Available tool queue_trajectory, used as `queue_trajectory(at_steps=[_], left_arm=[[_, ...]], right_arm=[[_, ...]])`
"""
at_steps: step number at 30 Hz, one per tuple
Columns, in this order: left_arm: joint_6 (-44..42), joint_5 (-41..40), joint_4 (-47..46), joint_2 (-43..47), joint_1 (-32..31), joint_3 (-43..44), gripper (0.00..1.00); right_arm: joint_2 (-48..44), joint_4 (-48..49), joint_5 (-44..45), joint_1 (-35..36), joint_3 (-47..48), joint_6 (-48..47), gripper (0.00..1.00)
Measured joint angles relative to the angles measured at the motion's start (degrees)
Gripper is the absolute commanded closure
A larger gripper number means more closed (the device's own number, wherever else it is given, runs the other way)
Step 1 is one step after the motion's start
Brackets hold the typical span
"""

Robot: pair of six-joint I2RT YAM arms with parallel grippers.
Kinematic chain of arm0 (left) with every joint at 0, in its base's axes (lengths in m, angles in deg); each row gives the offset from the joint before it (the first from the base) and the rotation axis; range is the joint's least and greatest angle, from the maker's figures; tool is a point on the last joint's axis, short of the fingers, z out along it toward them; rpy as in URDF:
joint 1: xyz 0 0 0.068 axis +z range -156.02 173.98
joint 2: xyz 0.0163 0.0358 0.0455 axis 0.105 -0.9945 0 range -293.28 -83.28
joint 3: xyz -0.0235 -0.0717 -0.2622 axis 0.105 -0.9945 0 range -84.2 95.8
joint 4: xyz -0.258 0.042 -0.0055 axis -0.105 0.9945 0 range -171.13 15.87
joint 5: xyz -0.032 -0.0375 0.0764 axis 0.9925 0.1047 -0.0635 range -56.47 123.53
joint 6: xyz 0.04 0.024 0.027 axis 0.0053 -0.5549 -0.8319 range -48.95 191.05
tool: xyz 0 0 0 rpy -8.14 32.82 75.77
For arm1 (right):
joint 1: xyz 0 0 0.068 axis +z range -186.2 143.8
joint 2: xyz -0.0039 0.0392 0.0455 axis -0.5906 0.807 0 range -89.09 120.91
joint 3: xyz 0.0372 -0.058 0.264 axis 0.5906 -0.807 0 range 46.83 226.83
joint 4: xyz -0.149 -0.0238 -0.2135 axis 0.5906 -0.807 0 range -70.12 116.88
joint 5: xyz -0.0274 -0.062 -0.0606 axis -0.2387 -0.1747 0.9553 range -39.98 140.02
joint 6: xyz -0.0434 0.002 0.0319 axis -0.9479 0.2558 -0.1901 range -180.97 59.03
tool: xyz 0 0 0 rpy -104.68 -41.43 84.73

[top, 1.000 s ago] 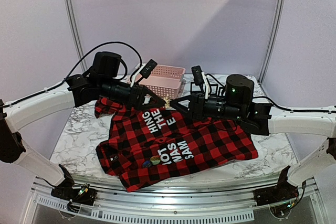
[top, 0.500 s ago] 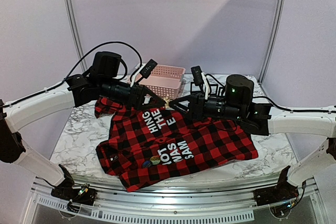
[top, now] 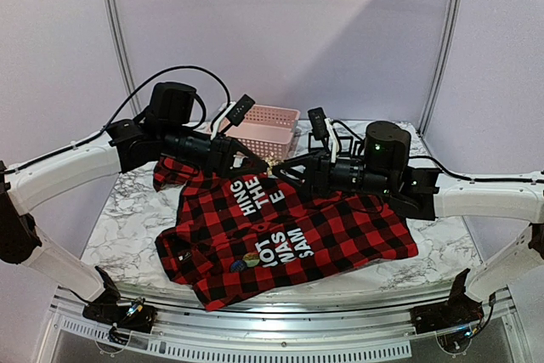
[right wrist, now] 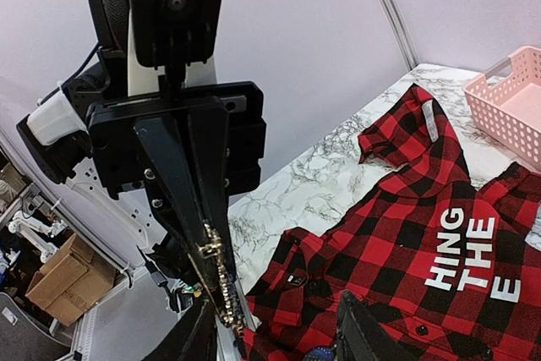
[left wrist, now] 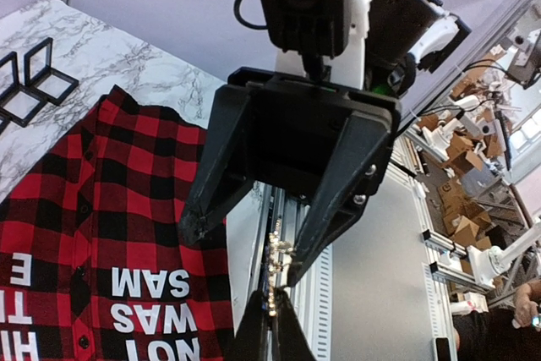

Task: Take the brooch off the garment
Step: Close the brooch at the center of the board.

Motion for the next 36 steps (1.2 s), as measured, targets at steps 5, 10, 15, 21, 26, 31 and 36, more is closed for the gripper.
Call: queue_trajectory(at_steps=[5,10,15,21,26,31,36], left_arm=[[0.0,0.6,0.0,-0.1,0.0,0.0,1.0],[0.0,1.0,0.0,-0.1,0.0,0.0,1.0],[0.0,1.1,0.0,-0.3,0.0,0.0,1.0],[0.0,1.1,-0.1,-0.3,0.0,0.0,1.0],[0.0,1.3,-0.1,-0.3,0.0,0.0,1.0],[0.0,1.2,-0.2,-0.3,0.0,0.0,1.0],[0.0,1.2,-0.2,-0.3,0.0,0.0,1.0]], right_arm=[[0.1,0.0,0.3,0.1,0.0,-0.3,0.53],[0.3,0.0,1.1,0.3,0.0,-0.7,0.56],[0.5,0.0,1.3,0.4,0.3,-0.9,0.6],[0.6,0.0,1.8,0.6,0.5,-0.7,0.61],[0.6,0.0,2.2,0.6,0.8,-0.1,0.64],[0.6,0.0,2.4,0.7,0.9,0.6,0.65],[0.7,-0.5,2.4,0.7,1.4,0.8,0.68]])
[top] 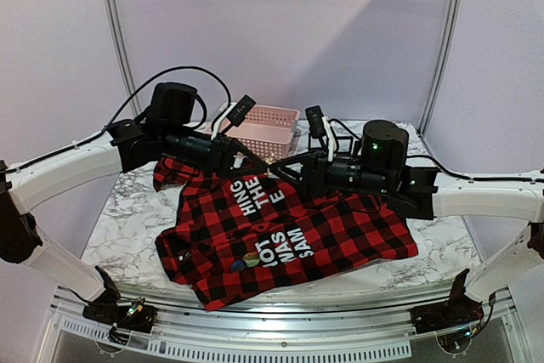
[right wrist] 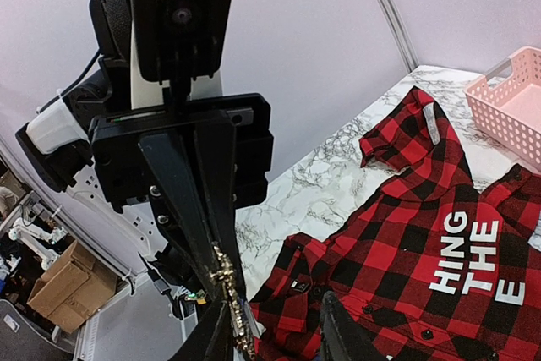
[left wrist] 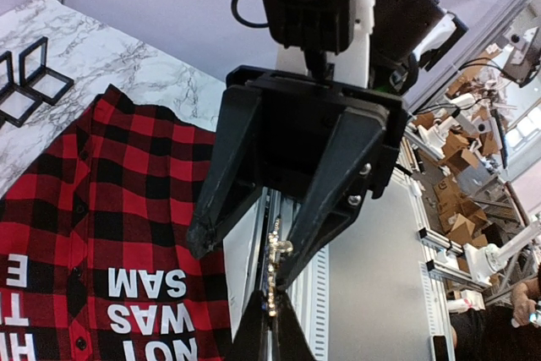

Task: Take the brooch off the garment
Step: Close the brooch at the center of the board.

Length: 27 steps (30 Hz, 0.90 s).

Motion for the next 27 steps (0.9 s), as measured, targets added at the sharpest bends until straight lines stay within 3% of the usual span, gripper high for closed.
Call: queue_trajectory(at_steps=[27], left_arm=[[0.0,-1.8,0.0,0.0,0.1,0.0,1.0]], right_arm=[[0.5,-0.5,2.3,0.0,0.8,1.9,0.69]])
